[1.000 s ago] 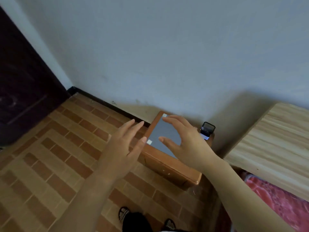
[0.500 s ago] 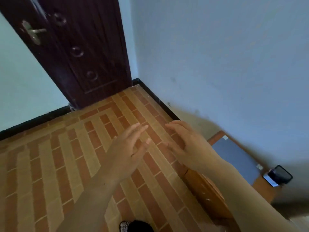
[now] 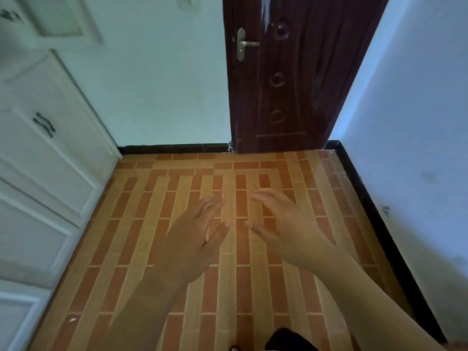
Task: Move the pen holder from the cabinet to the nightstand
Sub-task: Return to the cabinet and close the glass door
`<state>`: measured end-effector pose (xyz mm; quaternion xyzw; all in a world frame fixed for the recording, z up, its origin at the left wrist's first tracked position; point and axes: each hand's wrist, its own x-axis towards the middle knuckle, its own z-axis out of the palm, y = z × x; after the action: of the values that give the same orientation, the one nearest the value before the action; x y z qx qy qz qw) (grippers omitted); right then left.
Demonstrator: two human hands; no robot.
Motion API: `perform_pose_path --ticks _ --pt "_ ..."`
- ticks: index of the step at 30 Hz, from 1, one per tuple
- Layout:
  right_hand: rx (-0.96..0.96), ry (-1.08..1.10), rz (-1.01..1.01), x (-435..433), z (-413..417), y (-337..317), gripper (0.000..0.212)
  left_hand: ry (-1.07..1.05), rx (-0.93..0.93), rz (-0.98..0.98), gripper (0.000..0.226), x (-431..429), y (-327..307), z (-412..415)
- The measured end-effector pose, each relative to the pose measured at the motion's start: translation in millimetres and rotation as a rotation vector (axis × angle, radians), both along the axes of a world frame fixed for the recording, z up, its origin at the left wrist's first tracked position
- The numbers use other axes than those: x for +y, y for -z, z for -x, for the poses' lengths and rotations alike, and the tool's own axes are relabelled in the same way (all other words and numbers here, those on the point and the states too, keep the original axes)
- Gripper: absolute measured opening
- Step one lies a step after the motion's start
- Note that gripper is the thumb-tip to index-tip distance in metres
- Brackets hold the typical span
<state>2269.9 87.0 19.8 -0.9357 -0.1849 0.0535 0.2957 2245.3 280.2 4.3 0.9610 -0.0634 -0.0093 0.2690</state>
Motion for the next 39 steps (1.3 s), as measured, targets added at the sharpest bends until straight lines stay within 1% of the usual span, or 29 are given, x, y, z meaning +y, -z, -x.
perform_pose_path --ticks 2,5,8,12,16,19,22,25,30,33,37,39 --pt "0.003 -0.059 0.01 19.7 -22.3 5.0 0.053 -0.037 -0.021 0.018 0.059 21.9 4.2 -11.1" --pt "0.038 -0.135 -0.016 42.7 -60.5 13.3 0.054 -0.084 -0.014 0.037 0.055 46.9 11.4 -36.6" --pt "0.041 -0.168 -0.016 60.3 -104.4 20.0 0.053 -0.081 -0.034 0.052 0.054 65.7 18.2 -76.3" --pt "0.024 -0.176 -0.002 80.4 -179.1 25.7 0.053 -0.09 -0.047 0.062 0.052 84.6 25.5 -152.3" --pt "0.018 -0.175 -0.021 99.3 -270.8 19.7 0.053 -0.095 -0.049 0.035 0.057 101.6 21.6 -242.7" --pt "0.018 -0.162 0.0 114.6 -336.8 9.5 0.053 -0.094 -0.067 -0.002 0.061 116.4 12.3 -307.2" --pt "-0.009 -0.198 -0.022 134.9 -397.2 3.7 0.052 -0.144 -0.068 0.003 0.063 132.7 4.2 -363.2" --pt "-0.029 -0.261 -0.036 163.3 -447.9 3.4 0.052 -0.199 -0.061 0.015 0.064 153.8 1.9 -403.2" --pt "-0.025 -0.327 -0.059 215.7 -512.5 2.4 0.05 -0.254 -0.079 -0.027 0.06 201.8 1.5 -456.7" --pt "-0.026 -0.365 -0.049 251.2 -553.8 5.3 0.048 -0.267 -0.086 0.01 0.06 235.7 7.4 -493.9" --pt "-0.075 -0.385 -0.056 303.9 -615.5 9.6 0.048 -0.275 -0.11 0.02 0.063 286.5 8.4 -559.6" --pt "-0.098 -0.362 -0.048 335.9 -649.4 7.5 0.048 -0.28 -0.095 -0.011 0.058 318.6 3.7 -598.9"
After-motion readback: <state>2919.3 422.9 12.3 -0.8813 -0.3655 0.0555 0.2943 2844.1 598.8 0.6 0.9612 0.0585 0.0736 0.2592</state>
